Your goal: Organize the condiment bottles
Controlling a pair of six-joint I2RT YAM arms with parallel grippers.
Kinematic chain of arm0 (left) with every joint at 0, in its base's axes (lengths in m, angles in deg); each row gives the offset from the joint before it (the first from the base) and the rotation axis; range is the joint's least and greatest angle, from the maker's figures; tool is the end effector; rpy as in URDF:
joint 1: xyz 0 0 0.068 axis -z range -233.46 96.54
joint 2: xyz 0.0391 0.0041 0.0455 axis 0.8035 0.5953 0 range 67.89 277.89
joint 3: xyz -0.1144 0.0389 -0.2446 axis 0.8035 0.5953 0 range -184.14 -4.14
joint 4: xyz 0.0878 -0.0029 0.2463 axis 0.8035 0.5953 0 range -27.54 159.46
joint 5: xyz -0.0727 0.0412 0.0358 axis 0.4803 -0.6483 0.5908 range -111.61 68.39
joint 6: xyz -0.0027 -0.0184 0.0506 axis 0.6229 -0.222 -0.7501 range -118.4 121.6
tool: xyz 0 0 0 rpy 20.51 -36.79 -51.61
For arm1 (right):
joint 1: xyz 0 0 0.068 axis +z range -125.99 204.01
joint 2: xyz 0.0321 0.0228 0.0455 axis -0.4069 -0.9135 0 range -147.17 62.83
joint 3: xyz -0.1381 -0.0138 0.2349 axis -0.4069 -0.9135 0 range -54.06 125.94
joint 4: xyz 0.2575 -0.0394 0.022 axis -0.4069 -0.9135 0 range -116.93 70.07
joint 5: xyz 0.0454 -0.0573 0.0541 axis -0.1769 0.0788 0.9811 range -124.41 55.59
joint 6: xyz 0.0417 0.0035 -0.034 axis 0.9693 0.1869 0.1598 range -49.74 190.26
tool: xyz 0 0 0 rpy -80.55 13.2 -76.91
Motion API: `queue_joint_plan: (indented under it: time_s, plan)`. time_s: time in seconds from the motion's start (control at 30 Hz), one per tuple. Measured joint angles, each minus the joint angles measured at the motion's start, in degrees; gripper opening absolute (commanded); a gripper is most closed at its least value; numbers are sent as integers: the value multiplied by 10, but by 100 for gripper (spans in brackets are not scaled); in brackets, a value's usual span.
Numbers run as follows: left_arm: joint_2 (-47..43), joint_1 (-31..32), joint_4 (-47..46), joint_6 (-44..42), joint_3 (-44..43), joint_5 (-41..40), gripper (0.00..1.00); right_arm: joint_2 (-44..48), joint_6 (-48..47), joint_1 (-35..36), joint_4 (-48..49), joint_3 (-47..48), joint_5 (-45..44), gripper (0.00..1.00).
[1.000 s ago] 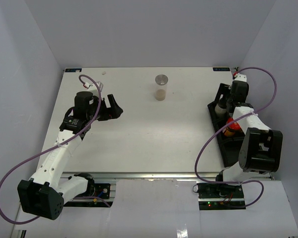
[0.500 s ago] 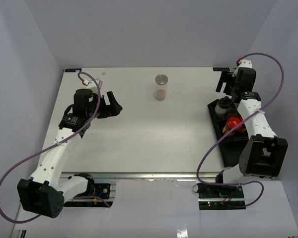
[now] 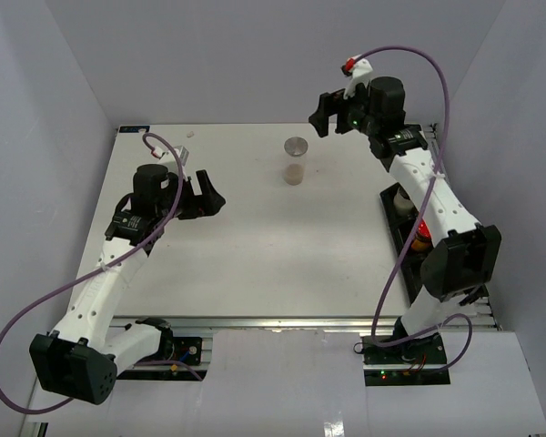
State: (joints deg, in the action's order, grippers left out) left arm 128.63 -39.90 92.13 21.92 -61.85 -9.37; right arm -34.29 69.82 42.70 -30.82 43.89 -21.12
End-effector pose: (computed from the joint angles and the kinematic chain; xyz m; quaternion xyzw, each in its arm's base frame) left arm 0.2221 -0.0613 0.3320 -0.0004 0.8740 -0.2285 0.4288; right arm 0.3800 0.1372 0.4202 -0.1998 0.7383 0.1887 0.6160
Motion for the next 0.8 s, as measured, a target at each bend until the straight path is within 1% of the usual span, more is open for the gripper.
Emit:
queue_joint_plan:
  time_s: [0.13, 0.23, 0.5, 0.8]
  plan:
    - [-12, 0, 5, -4, 0, 0, 98, -94, -16, 23, -43, 101, 8, 90]
    - [-18, 0, 6, -5, 0, 0, 98, -147, -24, 36, -69, 145, 5, 90]
    - [-20, 0, 6, -9, 0, 0, 98, -227, -41, 72, -112, 175, -27, 90]
    - [-20, 0, 3, -12, 6, 0, 98, -256, -59, 97, -117, 174, -97, 90]
